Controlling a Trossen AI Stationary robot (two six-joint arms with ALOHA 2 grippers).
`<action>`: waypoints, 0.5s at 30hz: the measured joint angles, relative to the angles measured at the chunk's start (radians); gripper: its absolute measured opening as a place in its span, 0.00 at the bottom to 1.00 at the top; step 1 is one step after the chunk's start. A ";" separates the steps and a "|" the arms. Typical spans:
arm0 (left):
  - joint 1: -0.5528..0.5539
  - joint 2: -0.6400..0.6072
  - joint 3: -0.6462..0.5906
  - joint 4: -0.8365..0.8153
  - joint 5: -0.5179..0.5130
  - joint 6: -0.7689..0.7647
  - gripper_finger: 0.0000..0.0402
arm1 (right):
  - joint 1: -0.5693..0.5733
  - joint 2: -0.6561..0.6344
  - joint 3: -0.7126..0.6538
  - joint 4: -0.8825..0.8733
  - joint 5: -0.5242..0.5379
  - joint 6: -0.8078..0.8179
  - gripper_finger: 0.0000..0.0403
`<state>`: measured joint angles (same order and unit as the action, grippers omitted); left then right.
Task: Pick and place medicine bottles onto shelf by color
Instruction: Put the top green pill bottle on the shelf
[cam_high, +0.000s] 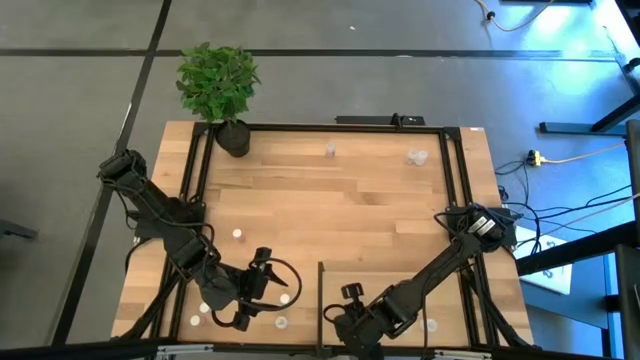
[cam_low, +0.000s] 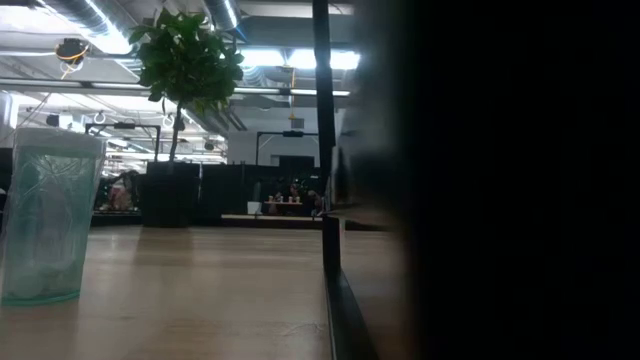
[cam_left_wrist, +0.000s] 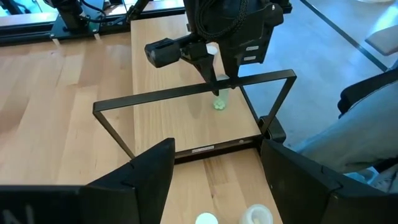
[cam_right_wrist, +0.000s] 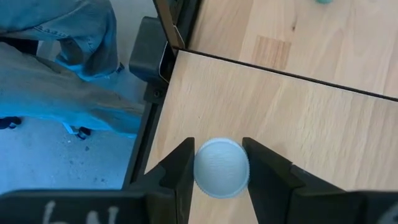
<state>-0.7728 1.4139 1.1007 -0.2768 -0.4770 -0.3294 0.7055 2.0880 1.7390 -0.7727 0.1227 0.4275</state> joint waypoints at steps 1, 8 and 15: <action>0.000 0.000 0.000 0.000 0.000 0.000 0.58 | 0.000 0.000 0.000 0.000 0.000 -0.012 0.31; 0.000 0.000 0.000 0.000 0.000 0.000 0.58 | 0.000 0.000 0.000 0.003 0.000 -0.019 0.32; 0.000 0.000 0.000 0.000 0.000 0.000 0.58 | 0.000 0.000 -0.001 0.018 -0.001 -0.020 0.43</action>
<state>-0.7729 1.4139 1.1007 -0.2768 -0.4772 -0.3298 0.7054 2.0880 1.7378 -0.7551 0.1215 0.4080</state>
